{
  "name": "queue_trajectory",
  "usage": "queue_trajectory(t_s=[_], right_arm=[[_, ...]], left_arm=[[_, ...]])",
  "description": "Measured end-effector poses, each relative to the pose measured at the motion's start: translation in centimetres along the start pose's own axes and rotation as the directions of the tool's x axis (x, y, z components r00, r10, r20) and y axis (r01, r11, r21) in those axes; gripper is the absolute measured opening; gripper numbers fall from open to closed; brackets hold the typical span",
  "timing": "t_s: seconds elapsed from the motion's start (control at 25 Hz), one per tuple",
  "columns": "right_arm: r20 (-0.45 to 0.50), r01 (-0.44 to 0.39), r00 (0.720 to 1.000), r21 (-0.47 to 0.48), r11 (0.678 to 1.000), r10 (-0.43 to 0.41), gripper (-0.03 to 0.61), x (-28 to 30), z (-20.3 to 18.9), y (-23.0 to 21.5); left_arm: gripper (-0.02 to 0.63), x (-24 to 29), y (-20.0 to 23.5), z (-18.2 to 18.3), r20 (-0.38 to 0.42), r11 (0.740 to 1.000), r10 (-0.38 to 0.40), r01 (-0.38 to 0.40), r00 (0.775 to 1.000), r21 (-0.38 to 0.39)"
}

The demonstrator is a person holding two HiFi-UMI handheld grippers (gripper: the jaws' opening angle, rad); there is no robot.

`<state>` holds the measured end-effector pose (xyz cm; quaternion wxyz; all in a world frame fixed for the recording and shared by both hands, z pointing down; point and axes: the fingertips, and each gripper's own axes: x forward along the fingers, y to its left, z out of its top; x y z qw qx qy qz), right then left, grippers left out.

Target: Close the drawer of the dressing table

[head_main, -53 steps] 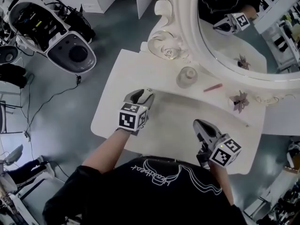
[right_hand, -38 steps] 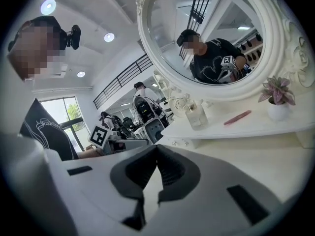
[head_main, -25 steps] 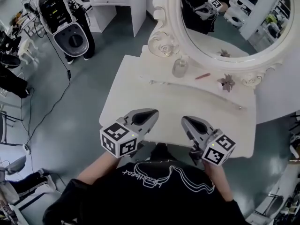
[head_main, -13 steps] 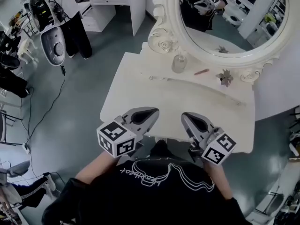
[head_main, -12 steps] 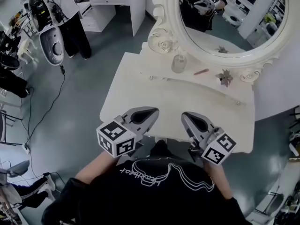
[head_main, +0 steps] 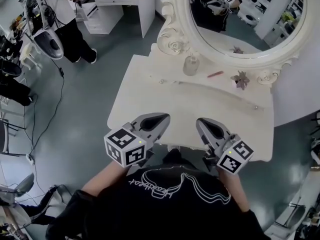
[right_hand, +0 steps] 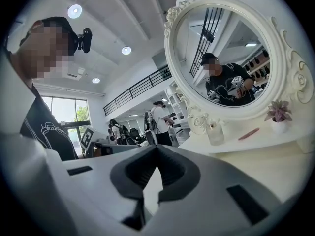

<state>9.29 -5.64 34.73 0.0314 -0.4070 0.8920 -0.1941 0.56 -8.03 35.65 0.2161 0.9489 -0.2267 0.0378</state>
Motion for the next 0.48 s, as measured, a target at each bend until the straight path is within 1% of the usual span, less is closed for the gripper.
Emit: queue_trajectory(t_s=[0.24, 0.48], right_arm=[[0.008, 0.002, 1.0, -0.014, 1.0, -0.002, 0.003, -0.4, 0.1, 0.4], [0.015, 0.024, 1.0, -0.014, 1.0, -0.024, 0.003, -1.1, 0.3, 0.0]], left_arm=[[0.003, 0.0, 0.0, -0.1, -0.01, 1.0, 0.015, -0.014, 1.0, 0.024], [0.003, 0.3, 0.0, 0.1, -0.011, 1.0, 0.016, -0.015, 1.0, 0.023]])
